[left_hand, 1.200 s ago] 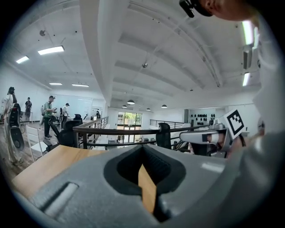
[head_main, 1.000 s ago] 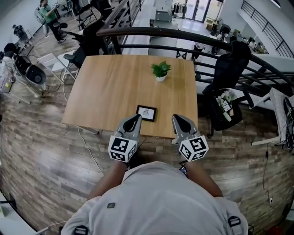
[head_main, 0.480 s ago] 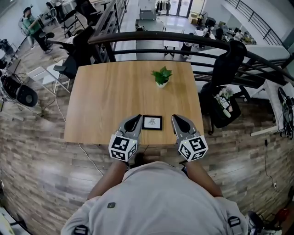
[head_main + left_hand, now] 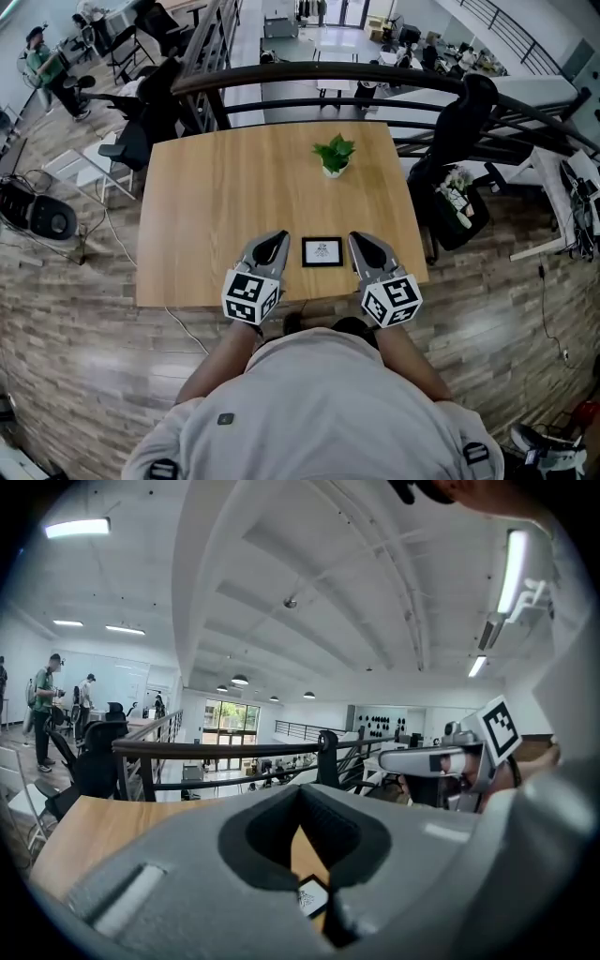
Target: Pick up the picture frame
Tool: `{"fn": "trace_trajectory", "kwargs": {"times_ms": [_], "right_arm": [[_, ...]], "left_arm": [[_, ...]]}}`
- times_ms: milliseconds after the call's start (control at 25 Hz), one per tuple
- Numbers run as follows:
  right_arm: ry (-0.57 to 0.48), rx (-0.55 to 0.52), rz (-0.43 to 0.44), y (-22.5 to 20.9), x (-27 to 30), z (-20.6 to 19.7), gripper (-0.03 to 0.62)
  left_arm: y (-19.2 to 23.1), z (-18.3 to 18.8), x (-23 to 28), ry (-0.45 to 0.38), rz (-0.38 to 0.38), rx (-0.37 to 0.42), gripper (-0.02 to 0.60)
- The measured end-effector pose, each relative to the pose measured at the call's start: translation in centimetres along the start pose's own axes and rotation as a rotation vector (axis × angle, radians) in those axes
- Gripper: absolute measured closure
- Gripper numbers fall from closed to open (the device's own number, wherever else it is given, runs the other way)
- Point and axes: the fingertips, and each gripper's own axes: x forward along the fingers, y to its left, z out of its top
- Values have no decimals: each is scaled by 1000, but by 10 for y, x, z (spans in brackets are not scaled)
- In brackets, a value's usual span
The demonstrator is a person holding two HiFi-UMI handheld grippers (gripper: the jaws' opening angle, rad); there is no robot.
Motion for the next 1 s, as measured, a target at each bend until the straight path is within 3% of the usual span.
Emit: {"fn": "trace_trajectory", "kwargs": {"times_ms": [200, 560, 1000], "right_arm": [[31, 15, -36, -13, 7, -10, 585], [97, 45, -42, -50, 31, -32, 583], [267, 105, -7, -91, 64, -97, 536]], "left_arm": [[0, -7, 14, 28, -34, -7, 577], [12, -26, 48, 102, -22, -34, 577], [18, -90, 99, 262, -36, -155, 563]]}}
